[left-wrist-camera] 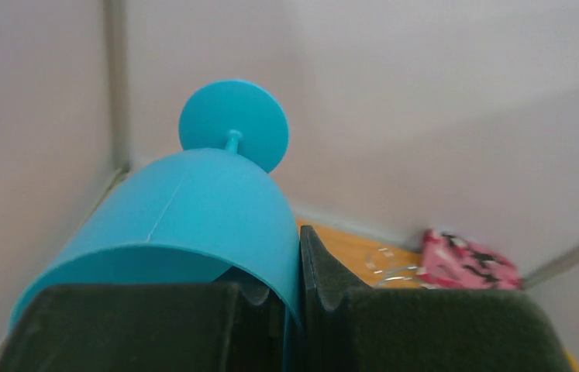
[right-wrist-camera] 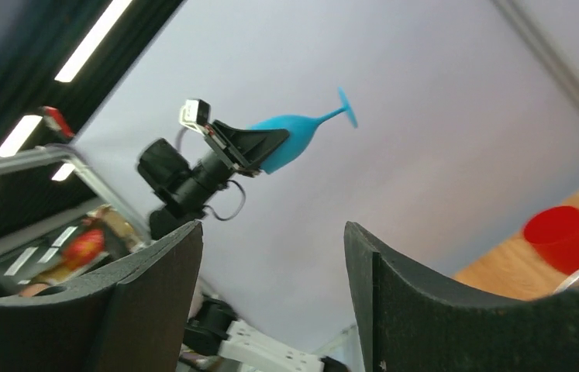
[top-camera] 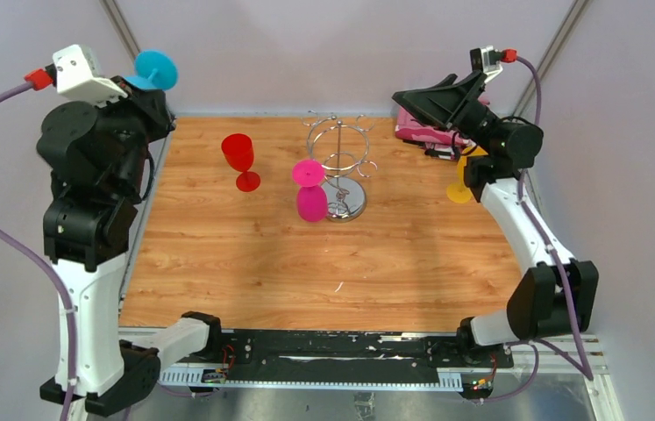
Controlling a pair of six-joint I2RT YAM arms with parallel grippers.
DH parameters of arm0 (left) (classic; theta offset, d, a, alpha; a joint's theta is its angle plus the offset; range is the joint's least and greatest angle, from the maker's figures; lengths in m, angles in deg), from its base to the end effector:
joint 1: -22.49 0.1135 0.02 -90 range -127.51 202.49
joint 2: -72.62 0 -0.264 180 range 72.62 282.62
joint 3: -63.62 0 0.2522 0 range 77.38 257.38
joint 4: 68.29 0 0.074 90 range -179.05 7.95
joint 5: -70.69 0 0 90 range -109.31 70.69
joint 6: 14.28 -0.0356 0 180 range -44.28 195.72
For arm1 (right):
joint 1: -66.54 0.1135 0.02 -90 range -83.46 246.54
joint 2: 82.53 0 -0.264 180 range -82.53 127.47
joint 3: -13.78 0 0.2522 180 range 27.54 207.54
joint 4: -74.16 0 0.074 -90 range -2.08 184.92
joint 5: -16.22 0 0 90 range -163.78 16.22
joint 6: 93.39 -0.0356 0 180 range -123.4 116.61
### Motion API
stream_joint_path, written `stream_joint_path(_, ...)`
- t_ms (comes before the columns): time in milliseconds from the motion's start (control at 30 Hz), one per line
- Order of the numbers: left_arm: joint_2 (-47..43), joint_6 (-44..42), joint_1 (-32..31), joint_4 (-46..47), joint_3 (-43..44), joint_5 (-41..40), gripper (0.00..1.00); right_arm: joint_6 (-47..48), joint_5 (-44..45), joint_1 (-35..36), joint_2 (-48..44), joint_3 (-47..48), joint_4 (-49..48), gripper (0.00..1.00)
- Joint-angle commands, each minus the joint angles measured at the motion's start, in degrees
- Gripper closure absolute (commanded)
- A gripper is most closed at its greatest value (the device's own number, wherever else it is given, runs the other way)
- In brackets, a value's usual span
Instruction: Take the wine glass off the wine glass rack
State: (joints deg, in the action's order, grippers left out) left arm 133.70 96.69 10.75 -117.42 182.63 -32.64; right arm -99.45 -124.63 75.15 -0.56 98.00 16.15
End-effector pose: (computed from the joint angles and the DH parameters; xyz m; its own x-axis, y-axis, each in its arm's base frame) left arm 0.1325 -0.0191 0.5749 0.1488 -0.3866 -0.9102 0.0302 0.9218 -0.3866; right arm 0.2757 0.0697 0.4686 -0.5629 0.5498 -0.6172 -0.8036 -0.1891 0.5644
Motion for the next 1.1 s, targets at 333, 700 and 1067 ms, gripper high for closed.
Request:
stream_joint_path(333, 13.5, -4.4, 5.0, -24.6, 3.4, -19.0, 1.00, 53.2, 1.8, -1.7, -16.1, 11.2, 66.7, 0.27)
stream_joint_path(700, 19.8, -2.1, 19.5, -18.0, -9.7, 3.7, 1.00, 56.0, 2.2, -2.1, -15.9, 11.8, 69.7, 0.26)
stream_joint_path(1067, 30.9, -1.6, 22.1, -12.6, -13.0, 9.7, 1.00, 57.9, 2.8, -2.8, -15.7, 11.3, 71.4, 0.26)
